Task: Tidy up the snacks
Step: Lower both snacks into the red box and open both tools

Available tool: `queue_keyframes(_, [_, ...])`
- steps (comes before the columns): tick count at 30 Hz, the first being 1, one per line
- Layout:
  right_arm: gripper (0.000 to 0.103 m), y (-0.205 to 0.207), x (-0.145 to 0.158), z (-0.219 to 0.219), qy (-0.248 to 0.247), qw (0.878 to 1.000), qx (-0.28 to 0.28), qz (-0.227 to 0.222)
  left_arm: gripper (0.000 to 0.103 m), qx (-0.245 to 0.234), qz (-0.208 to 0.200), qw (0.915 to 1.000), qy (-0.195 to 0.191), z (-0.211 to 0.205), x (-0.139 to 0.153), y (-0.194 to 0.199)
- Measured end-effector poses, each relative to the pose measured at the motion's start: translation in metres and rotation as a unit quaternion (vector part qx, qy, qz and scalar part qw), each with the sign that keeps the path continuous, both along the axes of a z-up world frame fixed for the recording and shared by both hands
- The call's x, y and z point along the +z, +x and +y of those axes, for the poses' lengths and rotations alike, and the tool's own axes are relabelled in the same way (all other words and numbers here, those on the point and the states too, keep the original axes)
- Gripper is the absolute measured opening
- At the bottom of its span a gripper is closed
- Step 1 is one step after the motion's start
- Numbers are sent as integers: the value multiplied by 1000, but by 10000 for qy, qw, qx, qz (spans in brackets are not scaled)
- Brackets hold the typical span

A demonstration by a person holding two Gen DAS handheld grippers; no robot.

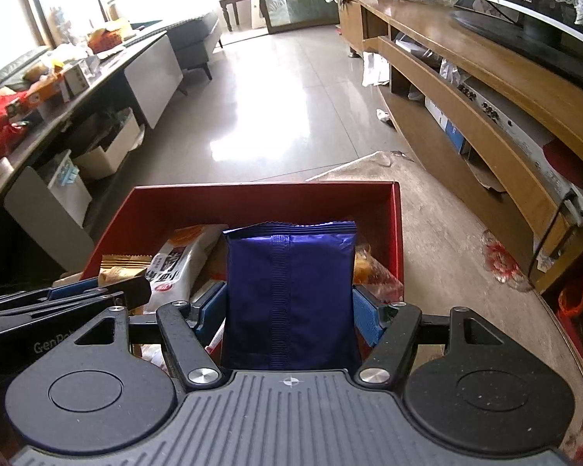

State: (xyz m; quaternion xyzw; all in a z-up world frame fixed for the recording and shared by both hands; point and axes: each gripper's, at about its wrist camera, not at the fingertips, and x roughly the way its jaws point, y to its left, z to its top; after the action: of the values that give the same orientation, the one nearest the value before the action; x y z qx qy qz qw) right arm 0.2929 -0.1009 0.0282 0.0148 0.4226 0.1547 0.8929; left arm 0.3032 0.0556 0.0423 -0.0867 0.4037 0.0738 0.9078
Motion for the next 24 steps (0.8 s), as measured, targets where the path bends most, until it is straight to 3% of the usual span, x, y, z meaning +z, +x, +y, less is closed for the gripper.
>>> queue_keyframes(15, [74, 18, -16, 15, -356, 9991, 77, -208, 38, 157, 236, 9995, 107, 5, -23, 22])
queue_keyframes(24, [80, 21, -14, 13, -442, 9987, 7, -239, 48, 145, 207, 9996, 118, 7, -20, 21])
